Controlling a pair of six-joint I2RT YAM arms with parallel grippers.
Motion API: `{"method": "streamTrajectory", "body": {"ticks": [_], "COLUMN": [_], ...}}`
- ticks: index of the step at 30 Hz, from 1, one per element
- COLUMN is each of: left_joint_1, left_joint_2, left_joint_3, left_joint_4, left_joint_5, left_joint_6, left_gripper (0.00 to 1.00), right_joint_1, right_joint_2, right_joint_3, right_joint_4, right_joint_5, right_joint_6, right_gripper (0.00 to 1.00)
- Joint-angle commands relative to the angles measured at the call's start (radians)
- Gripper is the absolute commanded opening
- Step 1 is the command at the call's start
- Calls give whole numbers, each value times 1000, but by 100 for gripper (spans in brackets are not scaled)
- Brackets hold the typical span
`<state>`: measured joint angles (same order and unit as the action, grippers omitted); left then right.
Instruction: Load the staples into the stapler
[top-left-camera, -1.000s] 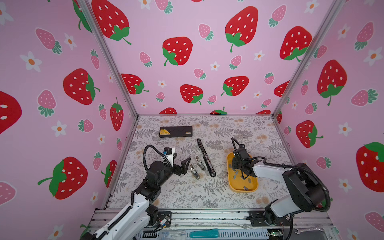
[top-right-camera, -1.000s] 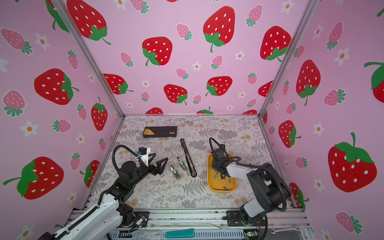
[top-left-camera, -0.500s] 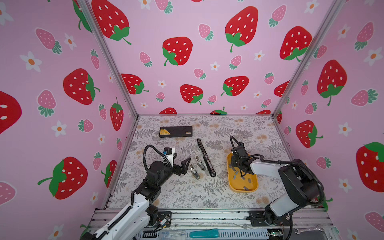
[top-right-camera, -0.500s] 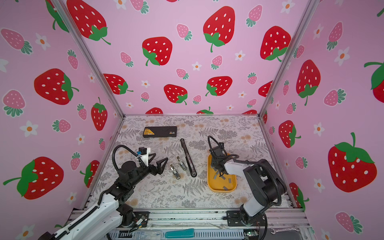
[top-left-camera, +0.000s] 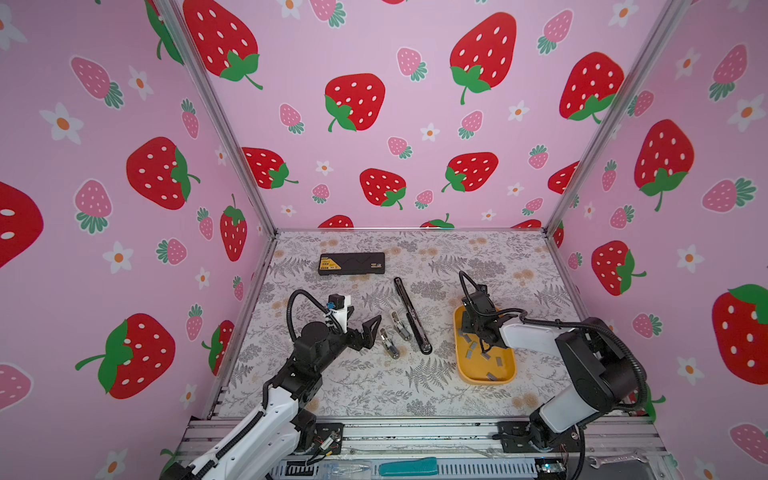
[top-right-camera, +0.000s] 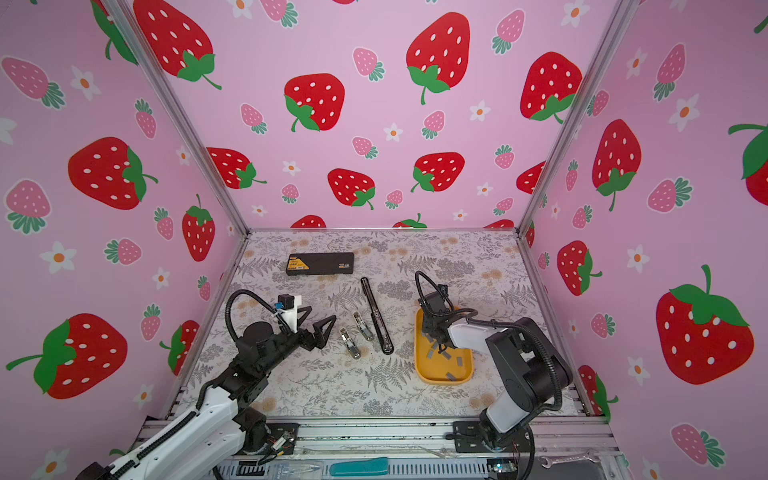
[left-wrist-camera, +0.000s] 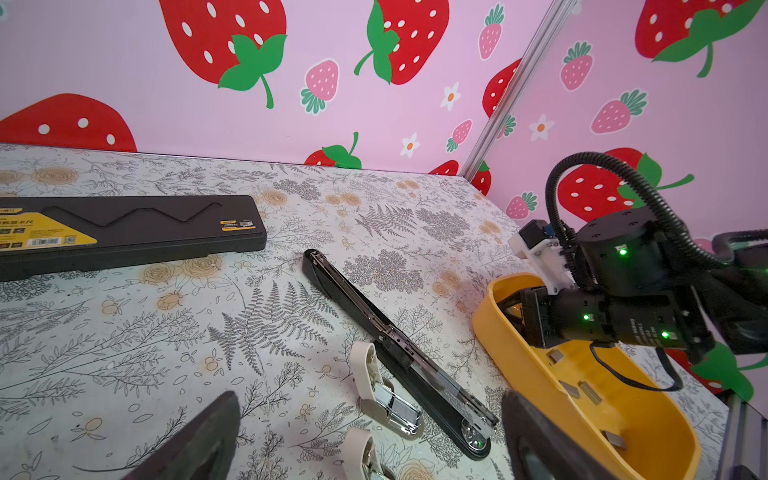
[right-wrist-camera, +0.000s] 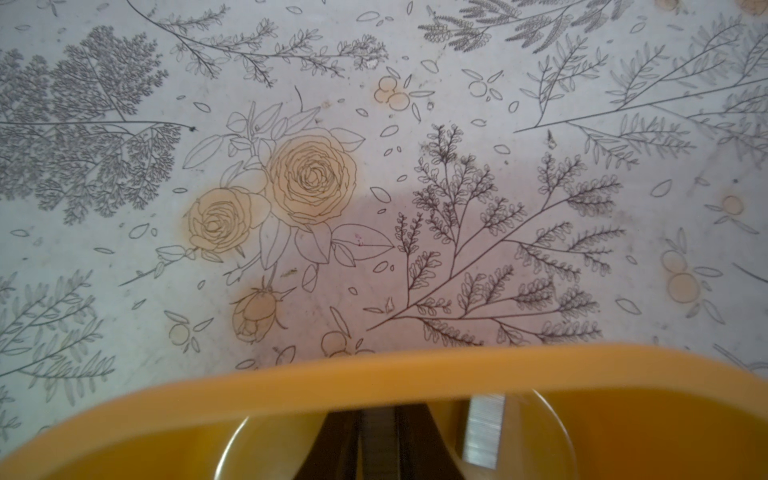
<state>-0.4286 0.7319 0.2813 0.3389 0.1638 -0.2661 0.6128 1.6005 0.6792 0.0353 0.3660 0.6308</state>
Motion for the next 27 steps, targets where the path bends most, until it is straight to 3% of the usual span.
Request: {"method": "streamTrajectory", "body": {"ticks": [1,15,18,23,27], "left_joint_1": [-4,-4,-4,-5,-6], "left_joint_2": [-12,-89,-101,-136,-155], "left_joint_3": [10,-2,20,85,143], "left_joint_4": [15,-20,-37,-95,-169], "left_joint_5": [-14,-63,-48,-37,-43], "left_joint_6": [11,-17,-95,-367,-494], "left_gripper": [99,99,99,99,99], "right_joint_1": [2,5,6,5,5], "right_joint_2": [13,-28,-29,-31,-39], "right_joint_3": [-13,-49,-51,-42,-27], "right_joint_4": [-100,-98,-90,-77,-76], "right_joint_5": [-10,-12,-17,-27,-57], "right_joint_6": [0,-4,-8,-16,-19], "right_gripper": [20,17,15,12,9]}}
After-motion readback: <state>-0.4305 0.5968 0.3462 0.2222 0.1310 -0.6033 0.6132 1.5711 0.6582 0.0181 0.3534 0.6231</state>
